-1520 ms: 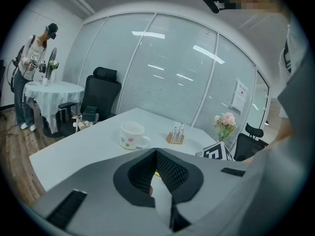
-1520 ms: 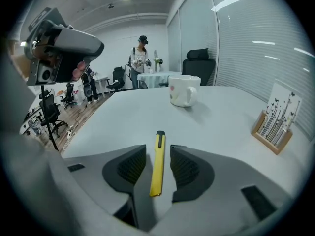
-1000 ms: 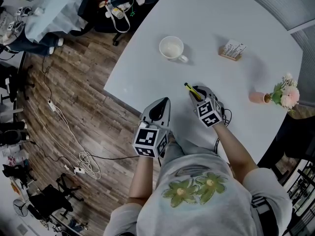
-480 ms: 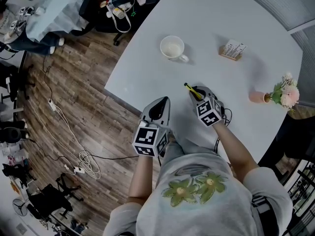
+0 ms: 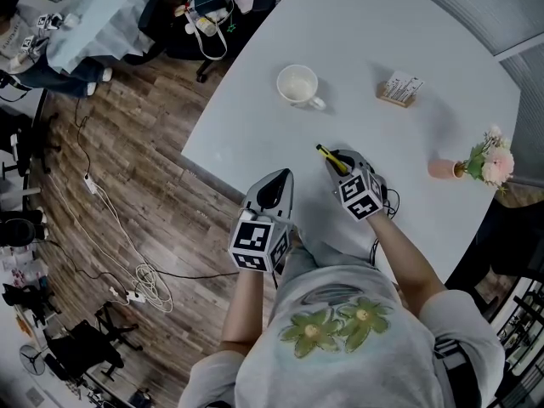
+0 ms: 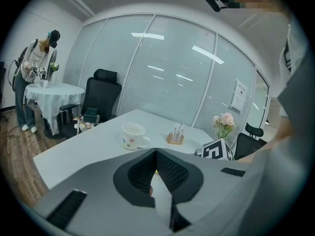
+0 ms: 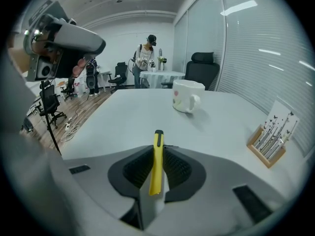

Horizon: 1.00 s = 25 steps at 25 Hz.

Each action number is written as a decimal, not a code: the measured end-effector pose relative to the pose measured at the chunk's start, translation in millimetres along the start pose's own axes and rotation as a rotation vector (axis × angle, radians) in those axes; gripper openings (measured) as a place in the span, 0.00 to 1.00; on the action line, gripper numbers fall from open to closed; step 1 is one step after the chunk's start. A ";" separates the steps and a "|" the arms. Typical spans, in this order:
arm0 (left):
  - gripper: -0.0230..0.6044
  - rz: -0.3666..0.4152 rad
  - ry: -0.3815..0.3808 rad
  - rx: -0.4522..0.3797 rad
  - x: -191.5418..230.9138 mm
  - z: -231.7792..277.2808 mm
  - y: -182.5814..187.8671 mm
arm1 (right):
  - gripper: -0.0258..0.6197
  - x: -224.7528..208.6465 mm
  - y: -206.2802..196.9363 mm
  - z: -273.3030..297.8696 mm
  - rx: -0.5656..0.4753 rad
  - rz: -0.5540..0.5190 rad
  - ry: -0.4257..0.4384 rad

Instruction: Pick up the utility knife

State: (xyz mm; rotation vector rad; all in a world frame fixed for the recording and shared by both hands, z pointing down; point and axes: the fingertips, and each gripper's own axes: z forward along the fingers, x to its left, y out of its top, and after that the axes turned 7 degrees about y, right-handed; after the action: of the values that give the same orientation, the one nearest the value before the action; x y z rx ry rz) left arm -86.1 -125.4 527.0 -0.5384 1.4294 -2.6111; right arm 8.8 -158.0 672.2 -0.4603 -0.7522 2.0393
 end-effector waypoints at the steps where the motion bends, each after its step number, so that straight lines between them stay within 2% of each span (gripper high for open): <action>1: 0.04 0.000 0.000 -0.002 0.2 -0.8 0.2 | 0.14 0.2 0.9 -0.9 -0.003 -0.001 -0.001; 25: 0.04 0.018 -0.019 -0.047 -8.6 -14.1 19.4 | 0.14 4.9 33.4 -48.1 -0.084 -0.009 -0.035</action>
State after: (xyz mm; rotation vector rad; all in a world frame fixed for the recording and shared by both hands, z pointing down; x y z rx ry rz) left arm -84.6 -122.6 501.7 -0.5522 1.4862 -2.5571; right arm 13.2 -152.0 614.0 -0.4694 -0.8621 2.0171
